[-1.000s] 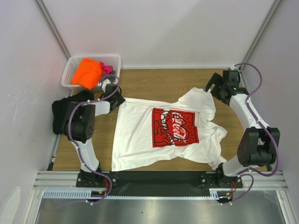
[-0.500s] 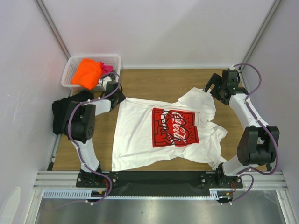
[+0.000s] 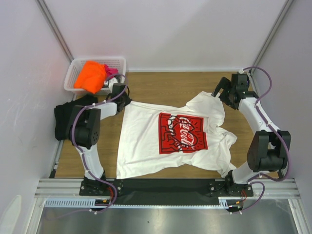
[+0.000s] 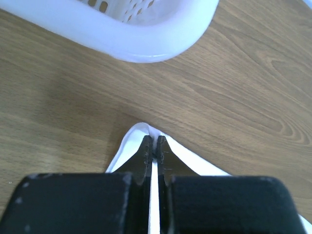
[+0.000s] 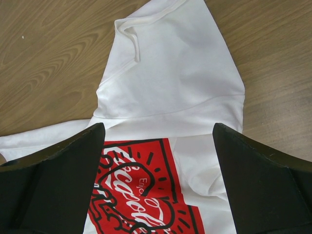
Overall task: Fold and stack the t-shirts
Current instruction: Flatten the tshirt out
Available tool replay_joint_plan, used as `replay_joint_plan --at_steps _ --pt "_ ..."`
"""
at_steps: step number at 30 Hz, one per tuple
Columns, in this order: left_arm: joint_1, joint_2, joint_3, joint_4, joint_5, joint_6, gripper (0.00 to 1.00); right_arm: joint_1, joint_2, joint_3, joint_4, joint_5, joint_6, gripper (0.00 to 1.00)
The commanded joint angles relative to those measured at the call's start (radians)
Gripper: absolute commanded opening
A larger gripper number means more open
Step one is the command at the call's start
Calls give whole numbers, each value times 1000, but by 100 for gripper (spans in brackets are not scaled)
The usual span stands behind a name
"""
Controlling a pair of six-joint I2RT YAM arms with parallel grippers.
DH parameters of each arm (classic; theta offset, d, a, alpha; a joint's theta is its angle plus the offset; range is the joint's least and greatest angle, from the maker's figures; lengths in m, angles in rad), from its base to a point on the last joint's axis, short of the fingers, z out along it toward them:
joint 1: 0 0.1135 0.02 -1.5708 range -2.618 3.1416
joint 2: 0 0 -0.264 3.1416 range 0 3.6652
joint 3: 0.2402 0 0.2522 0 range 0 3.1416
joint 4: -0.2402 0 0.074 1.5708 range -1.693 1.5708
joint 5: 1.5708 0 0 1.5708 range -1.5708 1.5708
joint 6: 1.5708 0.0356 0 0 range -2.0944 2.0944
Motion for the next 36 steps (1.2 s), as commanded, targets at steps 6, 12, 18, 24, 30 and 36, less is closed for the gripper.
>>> replay_joint_plan --at_steps 6,12,18,24,30,36 --pt "-10 2 59 -80 -38 18 1 -2 55 48 26 1 14 100" --pt "-23 -28 36 -97 -31 45 1 -43 210 143 58 -8 -4 98" --pt "-26 -28 27 -109 -25 47 0 -91 311 210 104 -41 -72 96" --pt "-26 -22 44 -126 -28 68 0 -105 426 263 166 -141 -237 93" --pt "-26 -4 59 -134 -9 75 1 -114 489 290 164 -238 -401 93" --pt "-26 -4 62 -135 -19 81 0 -114 563 373 146 -223 -354 89"
